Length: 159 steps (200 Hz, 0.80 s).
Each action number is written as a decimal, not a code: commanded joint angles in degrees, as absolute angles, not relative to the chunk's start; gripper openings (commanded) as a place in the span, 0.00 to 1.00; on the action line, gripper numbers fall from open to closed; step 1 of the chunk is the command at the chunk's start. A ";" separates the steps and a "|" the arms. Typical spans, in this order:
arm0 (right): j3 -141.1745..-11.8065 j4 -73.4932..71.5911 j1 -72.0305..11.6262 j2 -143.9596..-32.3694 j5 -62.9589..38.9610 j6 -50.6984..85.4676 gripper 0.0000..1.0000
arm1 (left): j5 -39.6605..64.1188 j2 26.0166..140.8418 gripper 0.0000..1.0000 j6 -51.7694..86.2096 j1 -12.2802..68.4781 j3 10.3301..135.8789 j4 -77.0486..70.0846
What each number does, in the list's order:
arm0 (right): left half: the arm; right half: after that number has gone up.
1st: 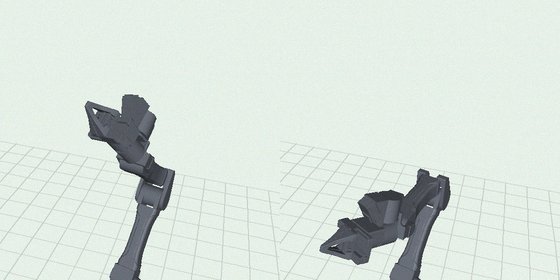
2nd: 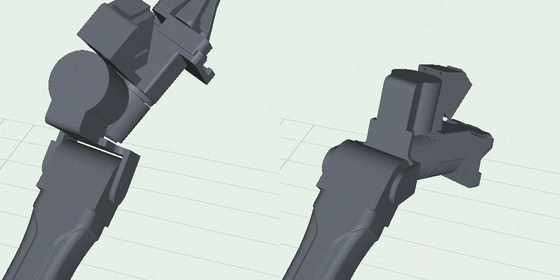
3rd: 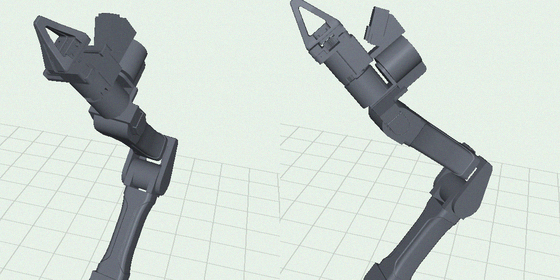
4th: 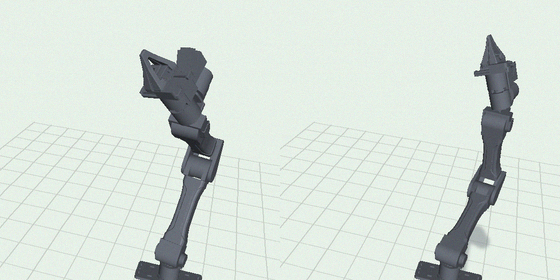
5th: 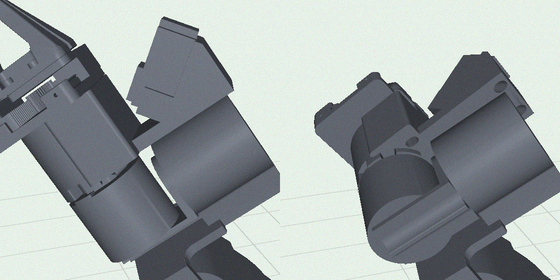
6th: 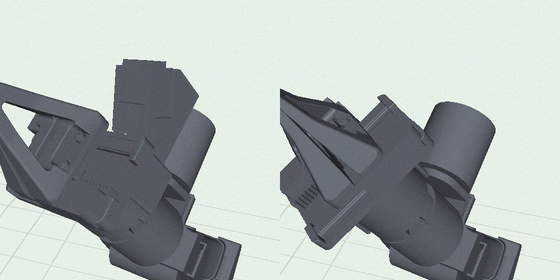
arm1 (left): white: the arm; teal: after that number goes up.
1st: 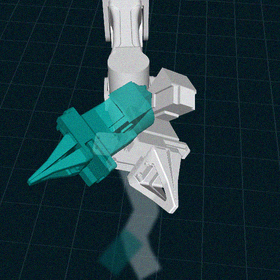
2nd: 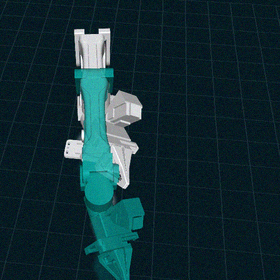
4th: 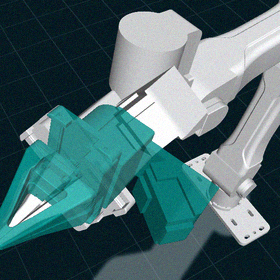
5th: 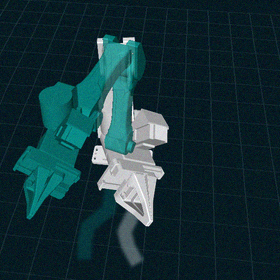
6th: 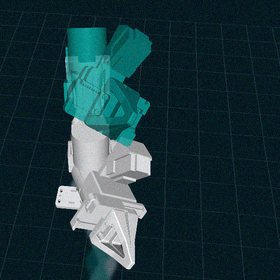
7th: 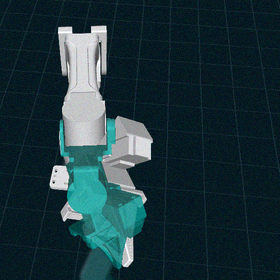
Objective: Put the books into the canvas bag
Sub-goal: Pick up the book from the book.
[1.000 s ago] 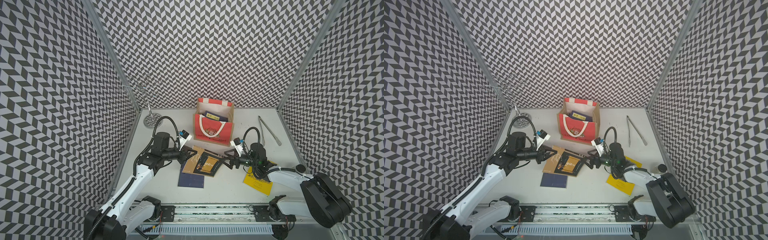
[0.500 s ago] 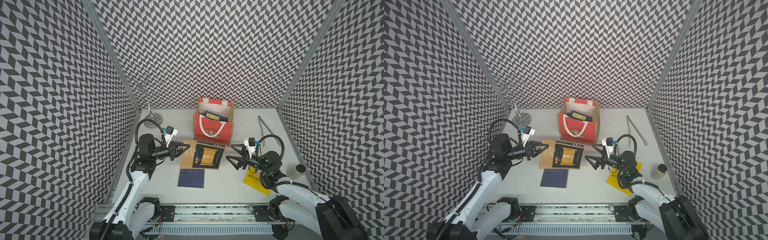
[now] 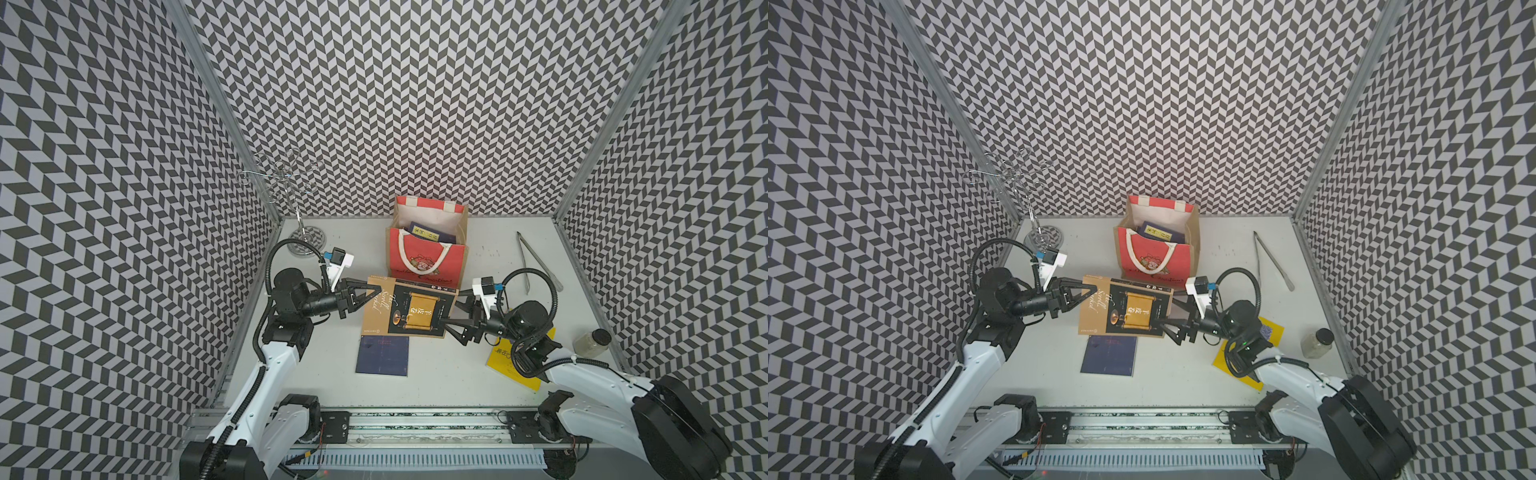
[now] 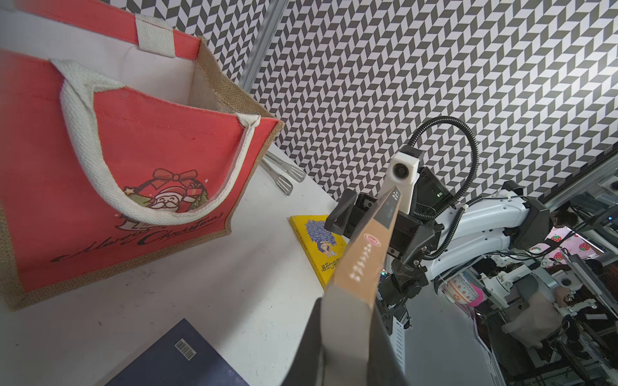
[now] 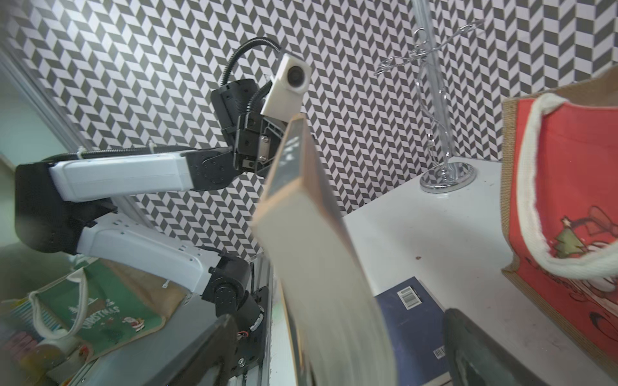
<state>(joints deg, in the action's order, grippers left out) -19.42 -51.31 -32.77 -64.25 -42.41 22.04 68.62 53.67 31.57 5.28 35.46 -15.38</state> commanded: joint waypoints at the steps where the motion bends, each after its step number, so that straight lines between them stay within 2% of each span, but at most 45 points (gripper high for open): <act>1: -21.14 -53.03 -34.57 -65.50 -41.47 21.62 0.83 | 67.22 53.41 0.00 33.75 5.59 36.53 -20.28; 27: -22.94 -50.48 -36.33 -65.27 -39.88 21.94 0.52 | 65.21 53.17 0.00 34.41 5.47 36.48 -20.83; 65: -27.49 -41.64 -36.85 -64.04 -37.09 22.16 0.24 | 63.24 53.04 0.00 35.24 5.45 36.35 -21.97; 74: -28.94 -39.08 -36.85 -63.68 -36.75 22.48 0.16 | 62.88 53.00 0.07 35.01 5.46 36.52 -21.34; 85: -30.60 -37.01 -36.83 -63.28 -36.67 23.35 0.12 | 62.22 52.99 0.18 34.35 5.50 36.72 -20.24; 99: -33.15 -33.49 -36.25 -62.61 -35.64 25.18 0.00 | 60.91 52.67 0.51 33.53 5.31 36.91 -18.49; 112: -35.85 -32.12 -34.64 -62.56 -36.40 28.06 0.00 | 58.25 52.40 0.68 31.94 5.31 37.33 -15.14; 132: -42.30 -27.54 -30.15 -63.77 -39.85 31.77 0.00 | 54.31 52.05 0.79 29.25 5.34 37.72 -10.54; 159: -55.34 -14.88 -23.78 -69.77 -41.31 32.95 0.00 | 48.51 51.12 0.81 25.26 5.45 38.12 -4.62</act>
